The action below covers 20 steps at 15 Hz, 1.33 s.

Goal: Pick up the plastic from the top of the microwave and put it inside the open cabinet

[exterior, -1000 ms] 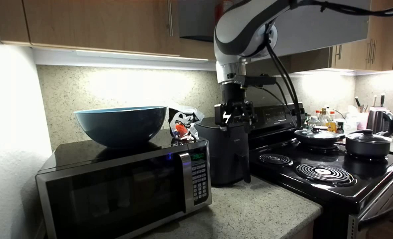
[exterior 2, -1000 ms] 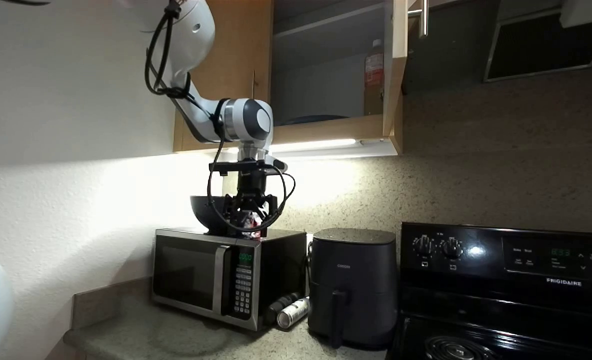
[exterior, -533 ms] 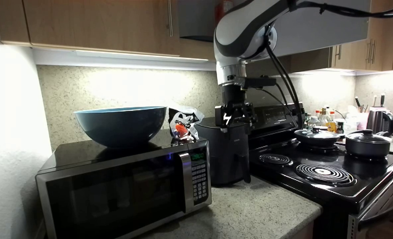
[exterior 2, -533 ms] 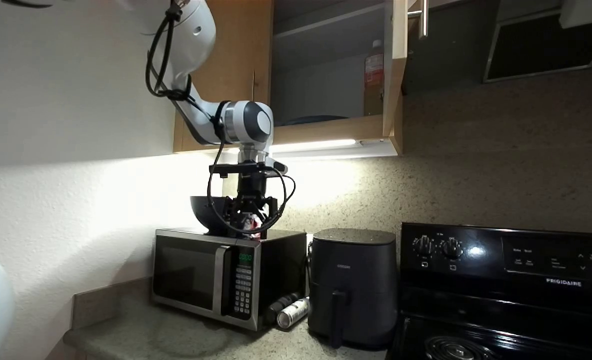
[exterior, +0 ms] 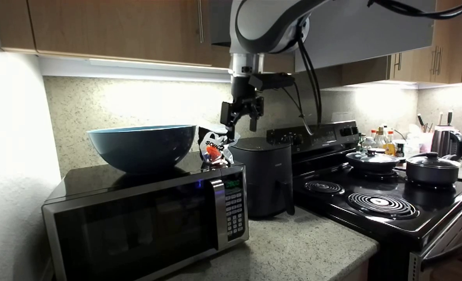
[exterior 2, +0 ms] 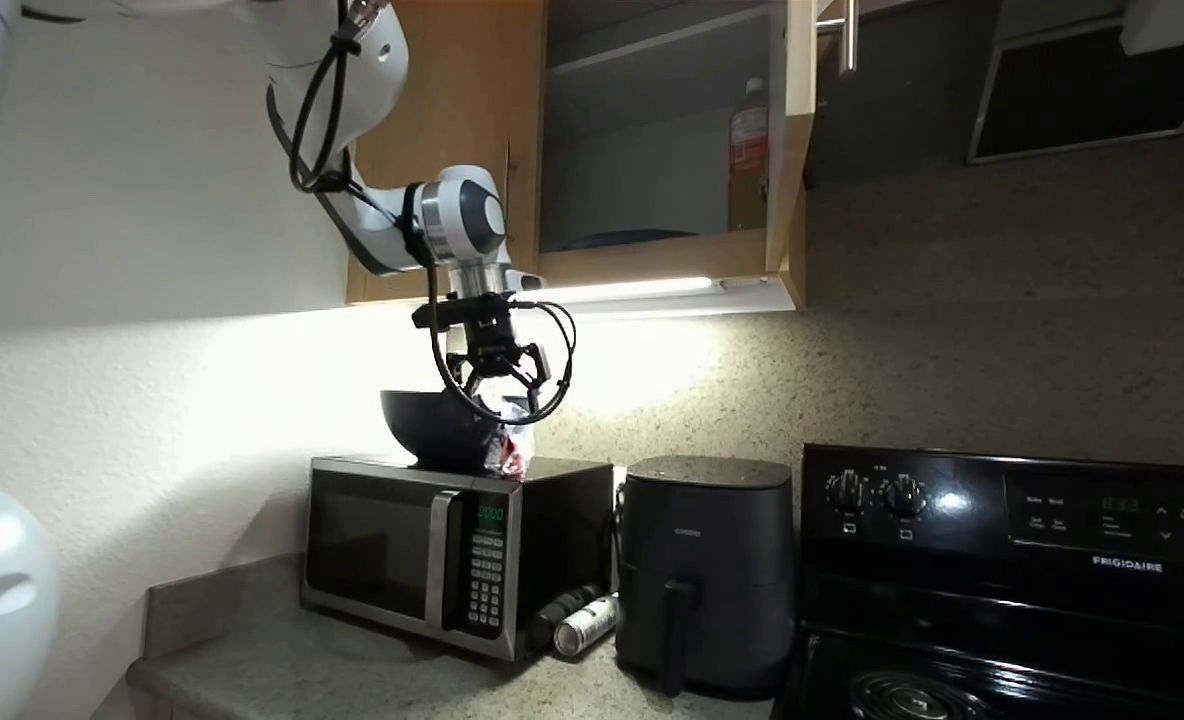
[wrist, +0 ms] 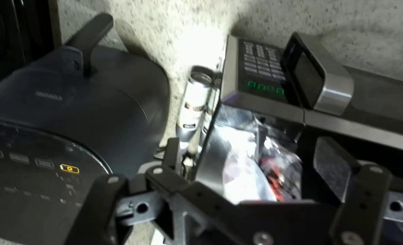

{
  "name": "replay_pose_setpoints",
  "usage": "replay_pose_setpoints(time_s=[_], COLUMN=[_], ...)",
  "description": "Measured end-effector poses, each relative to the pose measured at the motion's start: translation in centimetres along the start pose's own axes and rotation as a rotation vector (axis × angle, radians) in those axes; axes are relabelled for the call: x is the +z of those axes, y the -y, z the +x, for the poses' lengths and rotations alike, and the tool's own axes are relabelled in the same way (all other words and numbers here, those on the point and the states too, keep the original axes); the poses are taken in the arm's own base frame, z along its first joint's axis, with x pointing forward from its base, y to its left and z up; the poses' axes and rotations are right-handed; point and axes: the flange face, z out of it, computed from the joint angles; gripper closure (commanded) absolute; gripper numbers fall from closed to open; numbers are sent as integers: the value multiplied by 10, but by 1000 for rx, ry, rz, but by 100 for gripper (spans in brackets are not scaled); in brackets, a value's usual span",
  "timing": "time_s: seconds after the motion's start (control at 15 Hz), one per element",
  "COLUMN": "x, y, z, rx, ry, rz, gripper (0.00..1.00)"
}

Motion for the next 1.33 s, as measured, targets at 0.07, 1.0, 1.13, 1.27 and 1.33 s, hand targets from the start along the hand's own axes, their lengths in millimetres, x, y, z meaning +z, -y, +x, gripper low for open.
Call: replay_pose_setpoints(time_s=[0.07,1.0,1.13,1.27,1.33], x=[-9,22,27,29,29], y=[9,28,29,28,28], z=[7,24,26,26,26], rx=[-25,-80,-90,-96,-96], ry=[-52,-71,-65,-62,-62], rz=[11,36,43,47,47], gripper=[0,79,92,96,99])
